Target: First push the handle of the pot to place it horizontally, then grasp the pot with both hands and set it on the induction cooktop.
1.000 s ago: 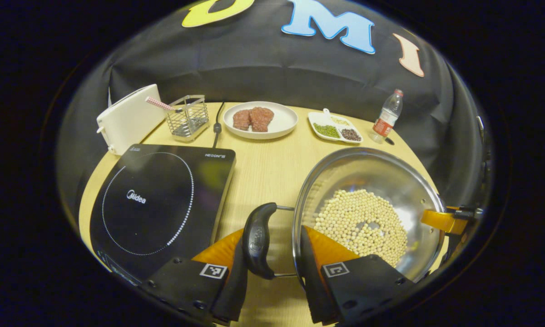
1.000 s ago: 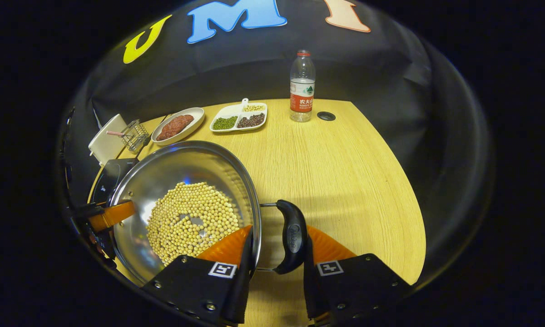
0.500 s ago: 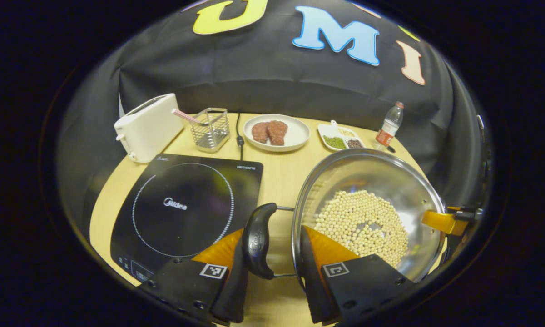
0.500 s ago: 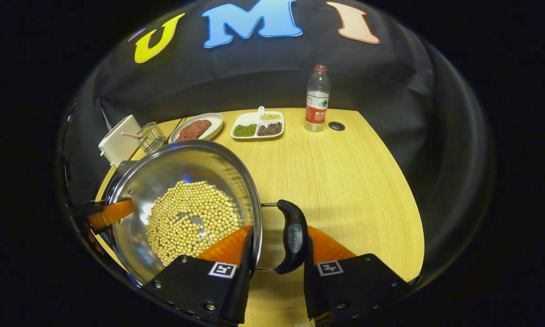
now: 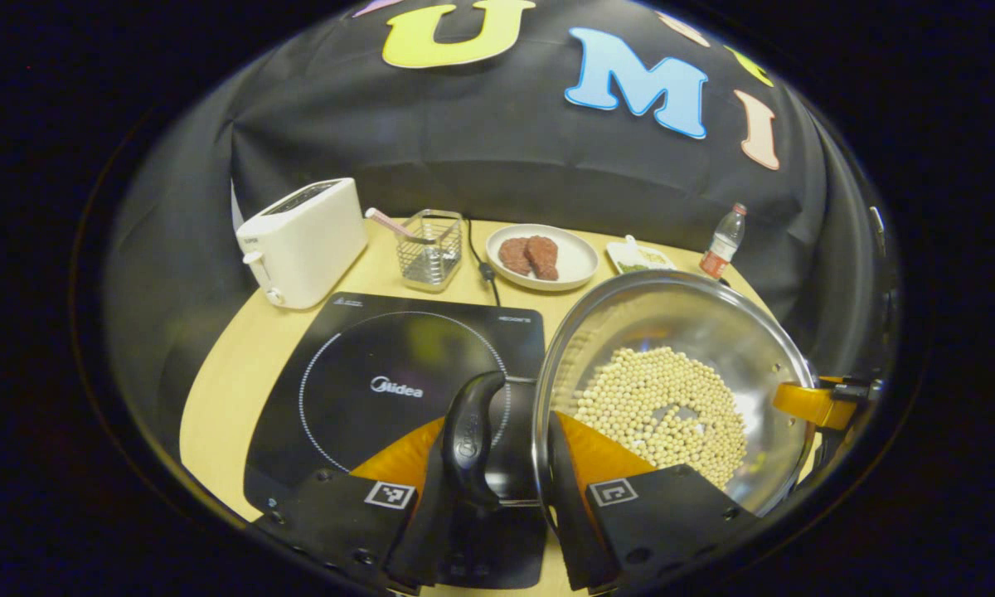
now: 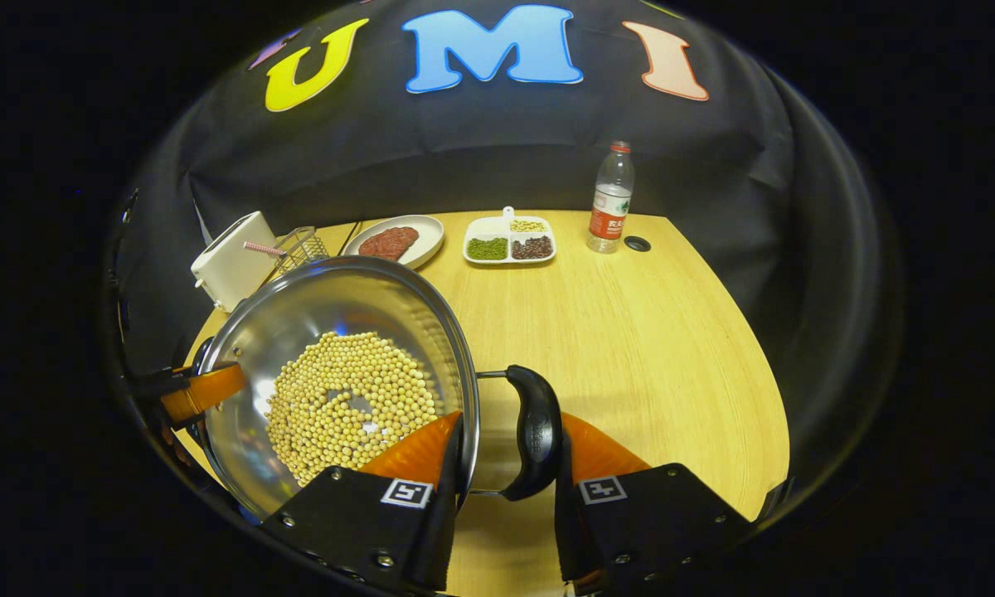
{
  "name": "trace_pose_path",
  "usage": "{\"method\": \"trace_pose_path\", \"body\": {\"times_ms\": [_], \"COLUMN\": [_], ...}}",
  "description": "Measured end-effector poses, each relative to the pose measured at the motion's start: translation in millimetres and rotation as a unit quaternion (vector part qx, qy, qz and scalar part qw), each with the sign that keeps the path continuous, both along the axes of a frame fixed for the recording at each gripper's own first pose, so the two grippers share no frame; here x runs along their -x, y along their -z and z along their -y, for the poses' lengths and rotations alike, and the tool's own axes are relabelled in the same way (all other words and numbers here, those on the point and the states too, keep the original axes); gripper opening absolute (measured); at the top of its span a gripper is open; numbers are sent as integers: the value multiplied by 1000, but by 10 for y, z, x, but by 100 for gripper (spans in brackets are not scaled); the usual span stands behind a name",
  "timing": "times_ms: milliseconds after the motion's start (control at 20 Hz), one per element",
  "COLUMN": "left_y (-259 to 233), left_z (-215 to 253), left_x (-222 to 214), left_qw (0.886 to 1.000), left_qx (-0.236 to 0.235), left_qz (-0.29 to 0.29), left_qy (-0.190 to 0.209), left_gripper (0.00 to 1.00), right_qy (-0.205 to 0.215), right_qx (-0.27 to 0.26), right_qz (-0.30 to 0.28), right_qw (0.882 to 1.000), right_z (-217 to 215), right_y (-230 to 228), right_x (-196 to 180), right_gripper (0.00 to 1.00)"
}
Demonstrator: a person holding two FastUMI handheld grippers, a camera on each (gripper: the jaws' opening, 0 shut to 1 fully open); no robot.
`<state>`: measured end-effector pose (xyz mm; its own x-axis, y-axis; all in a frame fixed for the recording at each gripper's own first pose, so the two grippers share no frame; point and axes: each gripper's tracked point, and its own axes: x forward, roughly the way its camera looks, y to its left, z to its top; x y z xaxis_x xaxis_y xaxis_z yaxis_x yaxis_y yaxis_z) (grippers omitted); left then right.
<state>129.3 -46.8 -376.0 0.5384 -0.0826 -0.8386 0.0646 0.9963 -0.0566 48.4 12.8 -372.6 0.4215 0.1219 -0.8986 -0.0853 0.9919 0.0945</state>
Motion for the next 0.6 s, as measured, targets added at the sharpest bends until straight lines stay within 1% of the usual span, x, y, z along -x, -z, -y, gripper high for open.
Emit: {"method": "trace_pose_path", "body": {"times_ms": [50, 100, 150, 200, 250, 300, 350, 400, 450, 550, 600], "left_y": [-19, -27, -26, -31, -24, -23, -6, 3, 12, 42, 57], "left_z": [-105, -206, -319, -415, -511, -608, -706, -801, -896, -1075, -1158], "left_x": [0, 0, -10, -28, -34, -52, -66, -89, -99, -125, -149], "left_qw": [1000, 1000, 1000, 1000, 1000, 1000, 1000, 1000, 1000, 1000, 1000], "left_qx": [-2, -4, -6, -8, -9, -10, -12, -13, -14, -15, -16], "left_qz": [1, 1, 1, 1, -1, -3, -3, -5, -6, -9, -10], "left_qy": [-1, -2, -2, -2, -2, -1, -1, -1, -1, -1, -1], "left_gripper": [58, 61, 58, 62, 59, 62, 62, 59, 58, 59, 62], "right_qy": [0, -1, -1, -2, -2, -2, -4, -5, -5, -5, -6], "right_qx": [-2, -3, -4, -5, -5, -5, -3, -2, -2, -2, -2], "right_qz": [0, -1, -2, -3, -5, -6, -8, -10, -11, -15, -15], "right_qw": [1000, 1000, 1000, 1000, 1000, 1000, 1000, 1000, 1000, 1000, 1000], "right_z": [-109, -204, -308, -407, -502, -589, -678, -768, -857, -1024, -1108], "right_y": [-6, -4, -16, -27, -29, -28, -20, -12, -8, 19, 33], "right_x": [20, 29, 45, 48, 60, 61, 71, 70, 71, 75, 66], "right_gripper": [49, 49, 49, 49, 49, 49, 49, 49, 49, 49, 49]}}
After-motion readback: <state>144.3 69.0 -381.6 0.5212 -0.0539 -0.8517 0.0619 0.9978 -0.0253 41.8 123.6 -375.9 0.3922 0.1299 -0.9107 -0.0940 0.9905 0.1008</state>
